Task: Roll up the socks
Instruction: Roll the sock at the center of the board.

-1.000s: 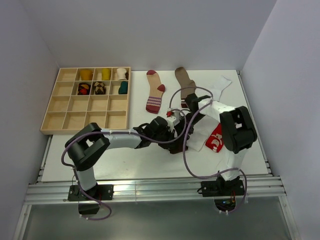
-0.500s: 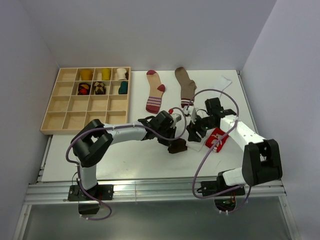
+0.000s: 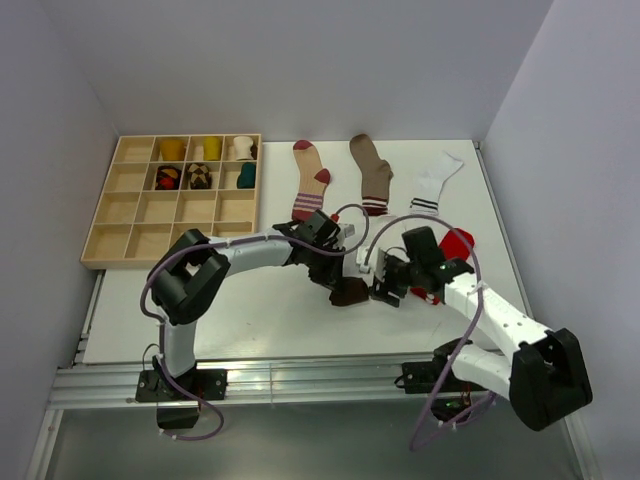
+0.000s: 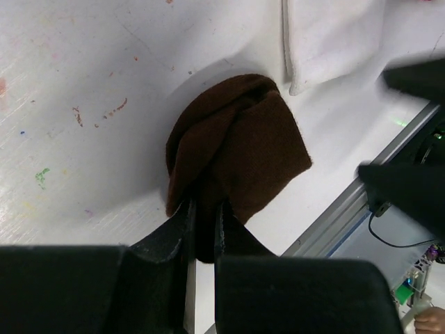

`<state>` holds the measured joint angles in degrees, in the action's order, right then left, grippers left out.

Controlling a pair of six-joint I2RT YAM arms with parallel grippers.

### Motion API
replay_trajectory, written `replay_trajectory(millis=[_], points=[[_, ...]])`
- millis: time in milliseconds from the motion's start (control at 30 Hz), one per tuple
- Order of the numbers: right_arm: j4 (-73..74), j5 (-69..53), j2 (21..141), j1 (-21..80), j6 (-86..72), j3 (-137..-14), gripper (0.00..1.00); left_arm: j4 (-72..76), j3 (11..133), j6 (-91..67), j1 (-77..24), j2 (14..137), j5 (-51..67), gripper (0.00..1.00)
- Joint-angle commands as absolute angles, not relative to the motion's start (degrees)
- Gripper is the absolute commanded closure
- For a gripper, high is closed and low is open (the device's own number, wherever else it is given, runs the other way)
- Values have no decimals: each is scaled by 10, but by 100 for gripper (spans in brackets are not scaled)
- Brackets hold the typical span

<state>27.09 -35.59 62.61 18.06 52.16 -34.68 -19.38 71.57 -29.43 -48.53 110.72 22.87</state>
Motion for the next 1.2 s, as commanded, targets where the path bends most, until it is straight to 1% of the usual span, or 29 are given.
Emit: replay_trajectory(millis=[0,67,200,267,533,800,967,1067,1167], points=[[201,-279,590,254,526,-314,30,-250,733,-279,-487,1133,242,100],[180,-257,584,301,526,-297,29,-254,736,-277,-486,1140,252,100],[140,-207,575,348,537,-274,28,-270,750,-269,-483,1156,268,100],[127,-190,577,361,541,-271,27,-277,753,-265,-480,1163,279,100],[100,-142,607,425,560,-257,27,-287,769,-260,-461,1175,316,99],[84,-103,659,460,572,-258,27,-294,780,-250,-448,1192,346,99],[69,-90,698,465,576,-267,30,-295,783,-241,-448,1199,362,99],[59,-87,714,465,577,-270,33,-291,776,-242,-446,1201,383,99],[62,-93,727,464,570,-282,39,-273,765,-250,-443,1204,410,96]])
